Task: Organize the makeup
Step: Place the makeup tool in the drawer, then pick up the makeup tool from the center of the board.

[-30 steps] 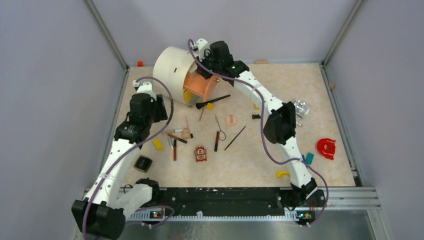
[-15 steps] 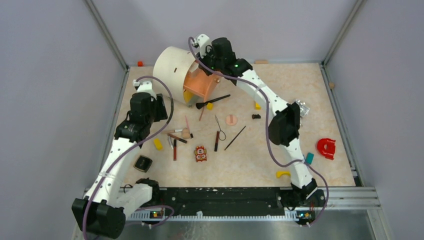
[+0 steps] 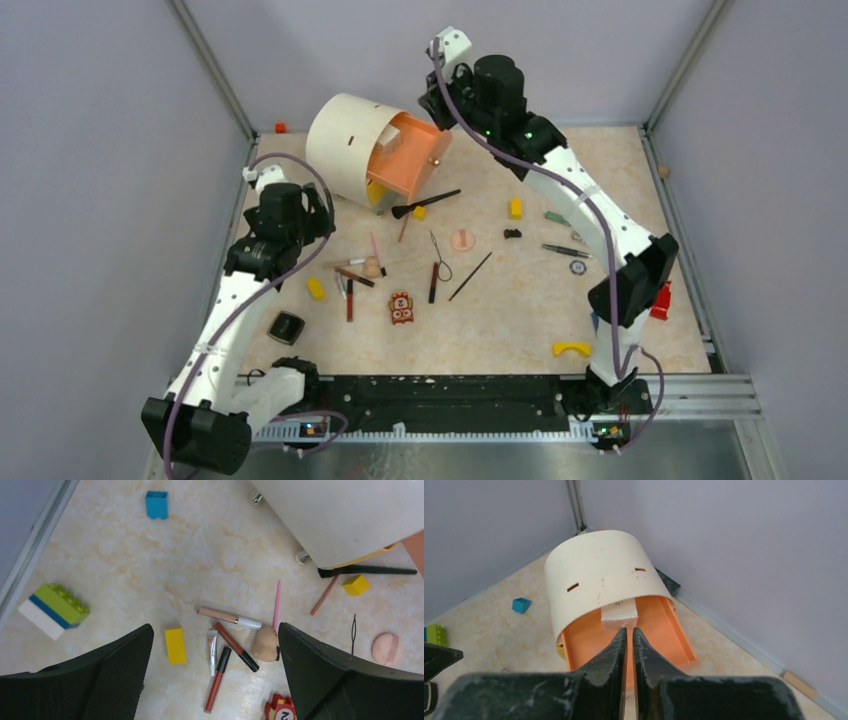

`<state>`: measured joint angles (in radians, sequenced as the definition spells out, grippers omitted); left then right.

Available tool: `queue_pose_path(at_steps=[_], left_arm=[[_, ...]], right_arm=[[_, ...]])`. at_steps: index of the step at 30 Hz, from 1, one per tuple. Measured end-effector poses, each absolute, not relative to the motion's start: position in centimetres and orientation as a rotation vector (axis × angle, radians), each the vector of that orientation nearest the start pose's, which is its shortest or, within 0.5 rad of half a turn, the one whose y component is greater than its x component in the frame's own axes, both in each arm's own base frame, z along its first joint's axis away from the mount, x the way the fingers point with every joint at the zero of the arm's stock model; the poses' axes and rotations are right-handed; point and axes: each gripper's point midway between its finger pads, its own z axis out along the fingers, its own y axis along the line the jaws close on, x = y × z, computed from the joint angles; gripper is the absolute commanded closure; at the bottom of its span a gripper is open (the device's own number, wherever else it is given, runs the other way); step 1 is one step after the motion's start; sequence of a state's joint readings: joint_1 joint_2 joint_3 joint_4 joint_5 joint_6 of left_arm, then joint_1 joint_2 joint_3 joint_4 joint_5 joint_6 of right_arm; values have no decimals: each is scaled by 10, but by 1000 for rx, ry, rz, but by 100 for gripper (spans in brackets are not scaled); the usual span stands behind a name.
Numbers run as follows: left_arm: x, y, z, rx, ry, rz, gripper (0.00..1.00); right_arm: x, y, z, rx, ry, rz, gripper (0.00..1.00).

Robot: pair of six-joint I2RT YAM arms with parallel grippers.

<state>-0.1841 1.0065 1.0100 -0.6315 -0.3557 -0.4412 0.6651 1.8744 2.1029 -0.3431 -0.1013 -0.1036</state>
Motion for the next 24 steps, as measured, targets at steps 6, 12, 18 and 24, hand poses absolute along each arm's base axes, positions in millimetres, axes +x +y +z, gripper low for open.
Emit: queue_pose_path(at_steps=[6, 12, 18, 24], left_arm=[[273, 4, 189, -814, 2150, 98, 1], [243, 18, 118, -1068, 2330, 222, 1], [218, 36, 84, -1317, 2387, 322, 1], [201, 64, 87, -1536, 2255, 330, 1]], right_arm=[[416, 335, 399, -568, 1633, 544, 90], [395, 319, 365, -453, 1746, 596, 90], [378, 317, 325, -422, 1851, 649, 90], [365, 317, 297, -424, 1919, 676, 90]])
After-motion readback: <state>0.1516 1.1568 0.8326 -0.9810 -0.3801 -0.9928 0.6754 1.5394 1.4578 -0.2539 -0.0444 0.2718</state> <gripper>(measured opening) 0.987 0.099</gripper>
